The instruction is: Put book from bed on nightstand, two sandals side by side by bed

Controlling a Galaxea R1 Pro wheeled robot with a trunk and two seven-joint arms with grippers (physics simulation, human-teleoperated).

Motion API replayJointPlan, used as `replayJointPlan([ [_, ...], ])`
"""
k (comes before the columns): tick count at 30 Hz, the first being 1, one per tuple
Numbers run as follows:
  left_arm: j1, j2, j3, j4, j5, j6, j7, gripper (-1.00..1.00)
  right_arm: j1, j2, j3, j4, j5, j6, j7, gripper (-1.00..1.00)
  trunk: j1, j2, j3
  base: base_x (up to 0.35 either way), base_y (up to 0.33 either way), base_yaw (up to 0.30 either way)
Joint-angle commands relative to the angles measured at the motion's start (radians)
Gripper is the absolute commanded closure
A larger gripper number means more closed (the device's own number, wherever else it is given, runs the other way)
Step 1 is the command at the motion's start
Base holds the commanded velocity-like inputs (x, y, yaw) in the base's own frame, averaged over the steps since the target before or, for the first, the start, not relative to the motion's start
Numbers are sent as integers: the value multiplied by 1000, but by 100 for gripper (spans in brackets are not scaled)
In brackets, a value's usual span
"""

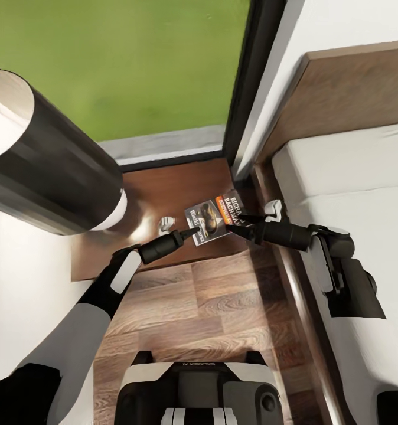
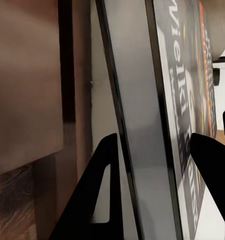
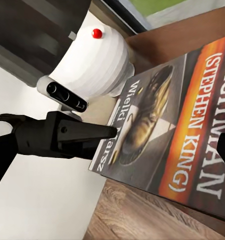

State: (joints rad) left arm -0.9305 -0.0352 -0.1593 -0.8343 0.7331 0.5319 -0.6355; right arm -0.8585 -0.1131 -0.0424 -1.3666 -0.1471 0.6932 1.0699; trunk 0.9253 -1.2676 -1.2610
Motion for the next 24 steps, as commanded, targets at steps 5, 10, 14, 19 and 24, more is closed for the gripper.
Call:
replayJointPlan([
  [5, -1, 0, 0, 0, 10, 8, -1, 100, 0, 0, -1, 0, -5, 6, 1, -100, 0, 0, 0, 0, 0, 268],
  [10, -1, 0, 0, 1, 11, 8, -1, 100, 0, 0, -1, 0, -5, 6, 1, -100, 0, 0, 0, 0, 0, 216],
  [14, -1, 6, 2, 0, 15, 7, -15, 100, 0, 0, -1, 0, -5, 6, 1, -100, 0, 0, 0, 0, 0, 94],
  [19, -1, 13, 4, 5, 11, 7, -78, 100, 0, 0, -1, 0, -5, 5, 1, -100, 0, 0, 0, 0, 0, 12],
  [24, -1, 14, 3, 7, 10, 7, -86, 100, 1, 0, -1, 0, -6, 5, 1, -100, 0, 0, 4, 0, 0, 1],
])
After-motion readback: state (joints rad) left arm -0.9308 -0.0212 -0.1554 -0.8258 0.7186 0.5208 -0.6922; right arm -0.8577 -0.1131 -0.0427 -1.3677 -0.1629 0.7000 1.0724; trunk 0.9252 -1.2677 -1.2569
